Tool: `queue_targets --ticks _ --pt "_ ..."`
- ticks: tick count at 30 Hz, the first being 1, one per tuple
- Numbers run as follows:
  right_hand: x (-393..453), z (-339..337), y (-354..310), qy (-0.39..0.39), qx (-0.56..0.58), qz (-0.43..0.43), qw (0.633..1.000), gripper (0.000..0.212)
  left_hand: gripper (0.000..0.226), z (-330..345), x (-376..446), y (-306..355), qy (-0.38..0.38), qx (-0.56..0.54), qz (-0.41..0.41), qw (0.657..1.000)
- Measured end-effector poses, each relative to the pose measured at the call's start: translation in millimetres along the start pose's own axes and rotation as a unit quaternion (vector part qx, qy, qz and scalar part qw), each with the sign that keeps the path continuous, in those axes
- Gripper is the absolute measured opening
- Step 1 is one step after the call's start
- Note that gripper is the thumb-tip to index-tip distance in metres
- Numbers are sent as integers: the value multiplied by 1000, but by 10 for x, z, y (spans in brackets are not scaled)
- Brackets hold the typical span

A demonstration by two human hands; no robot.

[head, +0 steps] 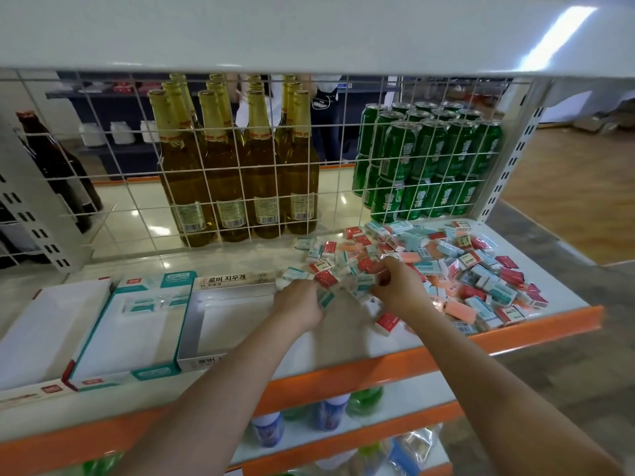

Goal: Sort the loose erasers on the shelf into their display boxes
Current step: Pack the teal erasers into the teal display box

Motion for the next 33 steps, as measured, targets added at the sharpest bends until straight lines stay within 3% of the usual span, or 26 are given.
queue_targets --ticks 10,15,21,33 --pt "-94 -102 56 23 63 13 998 26 14 -49 -131 -6 32 -47 -6 998" --pt "-125 -109 17 28 82 15 996 26 10 -229 -165 -95 81 -210 -42 974" --pt "-163 -31 -98 15 123 14 992 26 20 -381 -201 -294 106 -317 -55 941" --pt "-260 230 -317 -21 174 -25 984 26 28 -499 -506 -647 125 -297 -78 943"
Point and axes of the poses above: each hand's wrist, its own x-axis towards the middle knuckle, its own z-axis out of the palm, y = z × x, the point moved 7 cm from there along x, towards the middle knuckle, and after that the axes turned 6 degrees about x, right-handed, at the moved point
